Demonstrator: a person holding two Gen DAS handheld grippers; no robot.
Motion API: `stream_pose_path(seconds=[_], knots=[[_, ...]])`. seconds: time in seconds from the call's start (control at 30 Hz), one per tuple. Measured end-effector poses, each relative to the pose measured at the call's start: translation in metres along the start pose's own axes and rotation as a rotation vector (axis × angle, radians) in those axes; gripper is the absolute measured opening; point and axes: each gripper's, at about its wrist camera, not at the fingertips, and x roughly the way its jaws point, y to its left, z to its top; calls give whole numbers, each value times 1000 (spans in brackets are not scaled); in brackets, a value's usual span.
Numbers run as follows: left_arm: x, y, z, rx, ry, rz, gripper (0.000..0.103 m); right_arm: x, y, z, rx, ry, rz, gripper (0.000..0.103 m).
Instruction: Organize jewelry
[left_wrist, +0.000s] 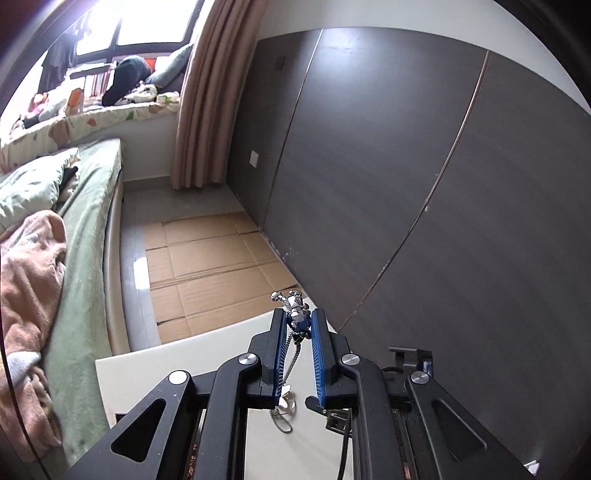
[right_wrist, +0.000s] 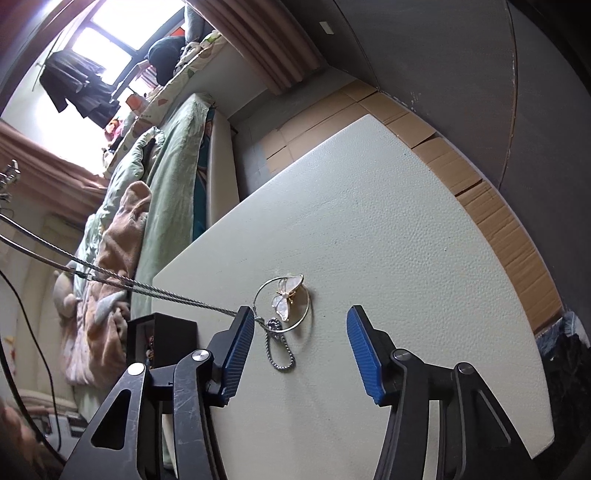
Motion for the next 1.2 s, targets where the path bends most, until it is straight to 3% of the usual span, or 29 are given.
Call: stream_pose_path(seconds=[0.4, 0.97, 1.07, 1.2], knots=[[-61, 6, 24, 17, -114, 47, 13, 21, 20, -1, -65, 30, -38, 53], [-107, 32, 36, 6, -170, 150, 14, 73, 66, -7, -347, 63, -291, 52], [-119, 37, 37, -14, -180, 149, 14, 76, 69, -7, -372, 55, -307, 27], [-137, 35, 38, -14, -195, 147, 14, 67, 58, -1, -290, 42, -228, 13]])
